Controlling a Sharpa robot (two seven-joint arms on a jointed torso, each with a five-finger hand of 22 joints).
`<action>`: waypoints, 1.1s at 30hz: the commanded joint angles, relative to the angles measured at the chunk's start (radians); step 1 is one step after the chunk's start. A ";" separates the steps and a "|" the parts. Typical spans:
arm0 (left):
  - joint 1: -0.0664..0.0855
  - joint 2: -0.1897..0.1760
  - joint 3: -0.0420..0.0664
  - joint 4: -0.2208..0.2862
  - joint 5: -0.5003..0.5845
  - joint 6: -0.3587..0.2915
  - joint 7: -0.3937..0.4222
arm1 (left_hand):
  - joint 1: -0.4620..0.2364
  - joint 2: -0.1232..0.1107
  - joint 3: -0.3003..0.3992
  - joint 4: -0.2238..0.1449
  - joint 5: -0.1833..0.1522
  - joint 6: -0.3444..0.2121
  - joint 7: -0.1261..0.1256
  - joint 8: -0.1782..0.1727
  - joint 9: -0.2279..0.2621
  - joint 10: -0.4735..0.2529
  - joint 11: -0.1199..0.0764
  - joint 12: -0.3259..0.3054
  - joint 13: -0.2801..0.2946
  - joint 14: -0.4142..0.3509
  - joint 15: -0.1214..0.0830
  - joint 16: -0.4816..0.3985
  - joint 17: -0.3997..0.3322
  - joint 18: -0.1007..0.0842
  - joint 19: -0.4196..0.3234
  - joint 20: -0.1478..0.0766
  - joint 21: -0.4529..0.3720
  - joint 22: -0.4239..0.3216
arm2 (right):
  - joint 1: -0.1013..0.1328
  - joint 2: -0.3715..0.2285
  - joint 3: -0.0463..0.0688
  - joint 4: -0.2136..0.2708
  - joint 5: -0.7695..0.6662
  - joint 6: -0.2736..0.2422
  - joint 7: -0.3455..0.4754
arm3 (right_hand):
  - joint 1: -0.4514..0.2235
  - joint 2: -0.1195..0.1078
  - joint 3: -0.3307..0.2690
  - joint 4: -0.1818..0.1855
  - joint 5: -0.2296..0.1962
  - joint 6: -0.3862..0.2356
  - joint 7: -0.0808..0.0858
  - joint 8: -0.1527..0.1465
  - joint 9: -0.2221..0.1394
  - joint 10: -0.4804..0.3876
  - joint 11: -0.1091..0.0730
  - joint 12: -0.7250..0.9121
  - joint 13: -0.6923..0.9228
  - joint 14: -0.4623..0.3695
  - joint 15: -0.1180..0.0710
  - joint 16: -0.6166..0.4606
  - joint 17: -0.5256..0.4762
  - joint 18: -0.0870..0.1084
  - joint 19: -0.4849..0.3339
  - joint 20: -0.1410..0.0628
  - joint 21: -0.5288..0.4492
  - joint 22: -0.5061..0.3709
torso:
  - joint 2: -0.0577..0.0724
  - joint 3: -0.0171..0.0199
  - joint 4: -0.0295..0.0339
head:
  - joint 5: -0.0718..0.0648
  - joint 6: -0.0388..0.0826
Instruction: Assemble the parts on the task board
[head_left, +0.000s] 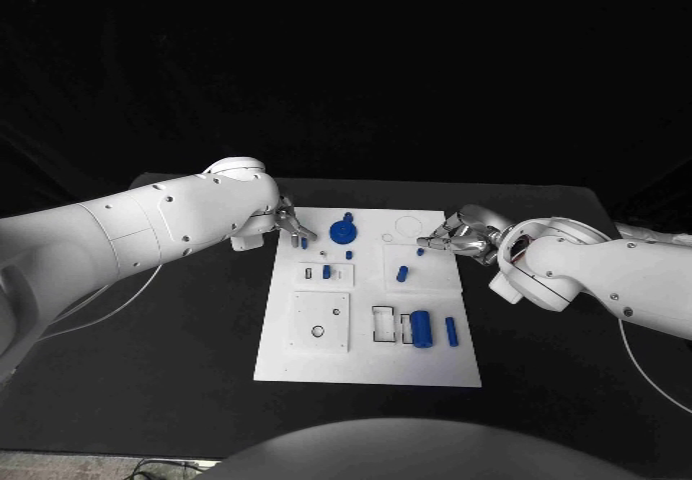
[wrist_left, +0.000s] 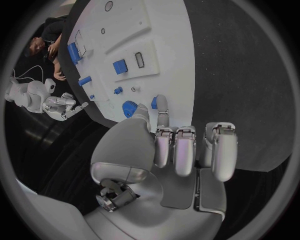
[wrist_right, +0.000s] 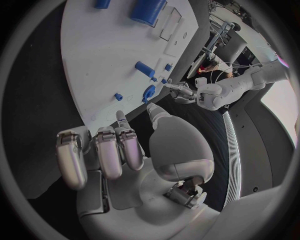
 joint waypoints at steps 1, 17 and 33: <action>-0.002 0.003 0.000 -0.001 0.006 0.027 -0.002 | 0.011 0.008 -0.004 -0.001 -0.006 -0.008 -0.001 0.006 0.003 0.106 -0.009 -0.004 0.261 0.106 -0.005 0.003 0.263 -0.008 0.103 0.001 0.002 0.263 | 0.000 0.000 0.000 0.002 -0.009 0.014 -0.001 | 0.006 0.006 -0.004 0.000 0.005 -0.001 0.005 0.004 0.001 0.104 0.009 0.004 0.263 0.104 0.009 0.004 0.263 -0.007 0.105 0.004 0.004 0.263 | 0.000 -0.0003 0.0005 | 0.001 -0.001; -0.007 0.013 0.000 -0.014 0.017 0.020 0.010 | 0.027 0.036 -0.005 -0.001 -0.006 -0.017 0.000 0.008 0.016 0.106 -0.009 -0.004 0.261 0.106 -0.001 0.003 0.263 -0.008 0.103 -0.004 0.002 0.263 | 0.000 0.000 0.000 0.003 -0.009 0.013 -0.001 | 0.006 0.006 -0.004 0.000 0.005 -0.001 0.005 0.004 0.001 0.104 0.009 0.004 0.263 0.104 0.009 0.004 0.263 -0.007 0.105 0.004 0.004 0.263 | 0.000 0.0002 -0.0006 | 0.026 -0.001; -0.008 0.022 0.000 -0.020 0.020 0.021 0.013 | 0.026 0.051 -0.011 0.000 -0.006 -0.025 0.002 0.007 0.023 0.106 -0.006 -0.004 0.261 0.106 0.004 0.003 0.263 -0.008 0.103 -0.008 0.002 0.263 | 0.000 0.001 0.000 0.003 -0.009 0.014 -0.002 | 0.006 0.006 -0.004 0.000 0.005 -0.001 0.005 0.004 0.001 0.104 0.009 0.004 0.263 0.104 0.009 0.004 0.263 -0.007 0.105 0.004 0.004 0.263 | 0.000 -0.0007 -0.0005 | 0.045 0.002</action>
